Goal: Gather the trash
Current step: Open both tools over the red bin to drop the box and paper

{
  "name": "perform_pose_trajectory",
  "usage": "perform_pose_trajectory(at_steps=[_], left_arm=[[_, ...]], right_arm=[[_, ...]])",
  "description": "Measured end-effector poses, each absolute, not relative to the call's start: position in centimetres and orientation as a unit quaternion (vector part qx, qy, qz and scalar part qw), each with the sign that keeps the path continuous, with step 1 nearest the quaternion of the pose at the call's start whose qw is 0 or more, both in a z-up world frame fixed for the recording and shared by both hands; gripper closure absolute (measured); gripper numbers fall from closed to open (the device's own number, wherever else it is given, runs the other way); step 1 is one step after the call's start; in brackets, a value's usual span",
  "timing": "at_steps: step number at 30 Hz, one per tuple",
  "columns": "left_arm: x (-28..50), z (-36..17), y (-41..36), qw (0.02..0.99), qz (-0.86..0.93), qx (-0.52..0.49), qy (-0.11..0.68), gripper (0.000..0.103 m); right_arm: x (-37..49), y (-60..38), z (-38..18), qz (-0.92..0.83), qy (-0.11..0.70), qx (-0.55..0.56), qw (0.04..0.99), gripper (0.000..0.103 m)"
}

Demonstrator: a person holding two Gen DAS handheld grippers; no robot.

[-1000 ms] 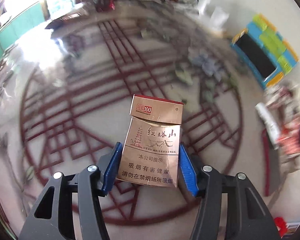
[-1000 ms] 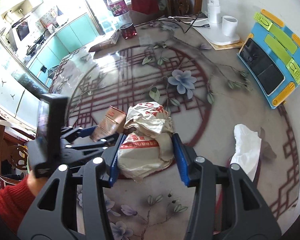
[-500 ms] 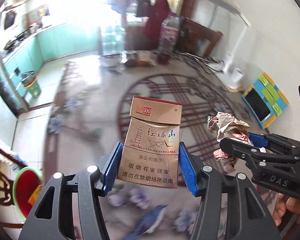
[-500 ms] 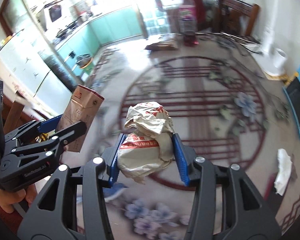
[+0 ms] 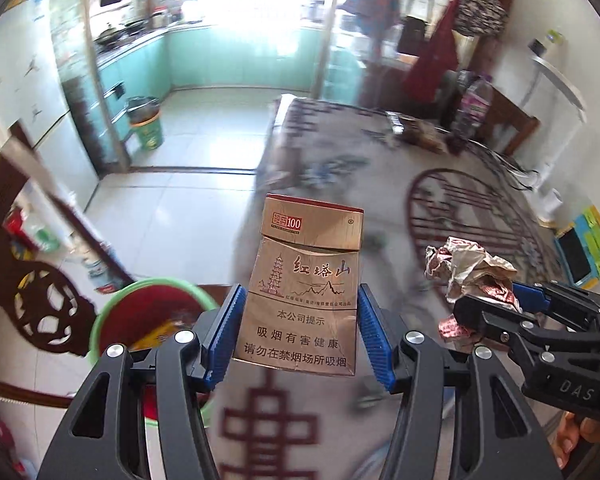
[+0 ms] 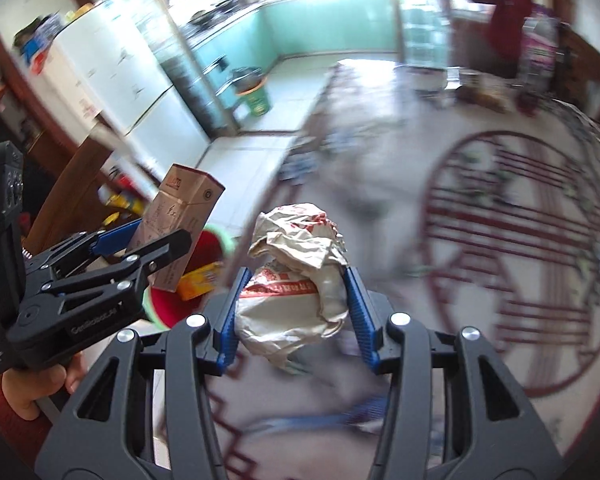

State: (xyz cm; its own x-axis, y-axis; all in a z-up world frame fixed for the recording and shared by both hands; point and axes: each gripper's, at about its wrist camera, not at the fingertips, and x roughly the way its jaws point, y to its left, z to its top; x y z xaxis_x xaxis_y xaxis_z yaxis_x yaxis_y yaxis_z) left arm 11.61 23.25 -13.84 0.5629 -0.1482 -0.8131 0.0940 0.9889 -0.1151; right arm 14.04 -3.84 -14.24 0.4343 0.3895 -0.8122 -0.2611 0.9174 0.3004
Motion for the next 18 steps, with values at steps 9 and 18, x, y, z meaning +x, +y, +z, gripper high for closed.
perform_pose_trajectory(at_steps=[9,18], left_arm=[[11.9,-17.4,36.0,0.869,0.035,-0.049,0.491,0.049],[12.3,-16.9,39.1,0.875,0.041,-0.071,0.478,0.023]], right_arm=[[16.2,10.2,-17.8,0.279,0.529,0.030,0.801,0.055],[16.9,13.2,-16.1,0.264,0.502,0.005,0.824,0.021]])
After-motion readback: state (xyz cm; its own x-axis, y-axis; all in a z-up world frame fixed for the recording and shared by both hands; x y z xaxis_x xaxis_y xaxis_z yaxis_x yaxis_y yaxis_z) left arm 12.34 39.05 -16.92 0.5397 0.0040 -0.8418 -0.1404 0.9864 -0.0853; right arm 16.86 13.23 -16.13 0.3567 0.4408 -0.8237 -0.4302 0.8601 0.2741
